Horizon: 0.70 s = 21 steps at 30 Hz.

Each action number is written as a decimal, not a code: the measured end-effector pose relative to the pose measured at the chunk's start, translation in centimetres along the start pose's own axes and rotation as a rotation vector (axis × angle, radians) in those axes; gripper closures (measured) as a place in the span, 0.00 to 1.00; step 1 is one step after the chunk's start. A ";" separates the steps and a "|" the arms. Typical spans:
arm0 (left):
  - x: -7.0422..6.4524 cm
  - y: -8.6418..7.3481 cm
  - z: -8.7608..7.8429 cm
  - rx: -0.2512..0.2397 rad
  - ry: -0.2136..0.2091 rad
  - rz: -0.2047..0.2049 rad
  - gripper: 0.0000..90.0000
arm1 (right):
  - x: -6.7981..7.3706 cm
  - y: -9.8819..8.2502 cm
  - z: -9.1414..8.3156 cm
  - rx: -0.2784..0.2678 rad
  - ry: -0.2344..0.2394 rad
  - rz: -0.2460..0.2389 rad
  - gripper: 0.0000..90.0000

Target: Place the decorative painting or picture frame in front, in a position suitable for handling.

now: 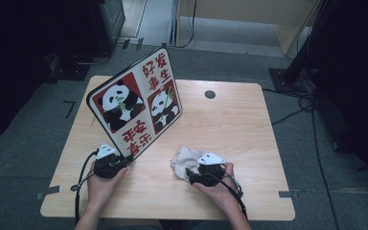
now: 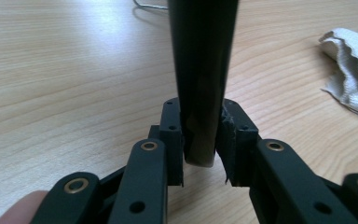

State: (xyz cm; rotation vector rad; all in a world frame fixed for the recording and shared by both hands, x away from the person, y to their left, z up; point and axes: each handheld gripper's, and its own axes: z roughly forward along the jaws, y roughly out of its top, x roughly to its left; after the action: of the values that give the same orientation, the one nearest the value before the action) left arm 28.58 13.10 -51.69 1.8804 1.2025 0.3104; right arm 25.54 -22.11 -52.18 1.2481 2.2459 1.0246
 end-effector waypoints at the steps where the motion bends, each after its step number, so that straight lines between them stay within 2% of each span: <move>1: 0.0 0.0 0.0 0.000 -0.004 0.000 0.83 | 0.1 0.0 0.0 0.003 -0.003 0.004 0.25; 5: 0.0 0.0 0.0 0.001 -0.013 0.001 0.84 | 0.1 0.1 0.0 0.004 -0.005 0.006 0.26; 9: 0.0 0.0 0.0 0.001 -0.015 0.001 0.84 | 0.0 -0.2 -0.1 -0.012 -0.014 0.005 0.32; 12: 0.0 0.0 0.0 0.005 -0.026 0.009 0.85 | 0.0 -0.3 -0.3 -0.025 -0.021 0.012 0.45; 18: 0.0 0.0 0.0 0.009 -0.038 0.015 0.86 | -0.7 -0.7 -0.8 -0.049 -0.048 0.019 0.80; 21: 0.0 0.0 0.1 0.010 -0.042 0.017 0.86 | -1.0 -0.6 -0.9 -0.046 -0.045 0.039 0.89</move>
State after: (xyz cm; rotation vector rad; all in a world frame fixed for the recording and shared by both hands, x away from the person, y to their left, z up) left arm 28.61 13.09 -51.74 1.8977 1.1621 0.2731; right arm 25.18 -23.56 -52.10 1.2878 2.1598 1.0454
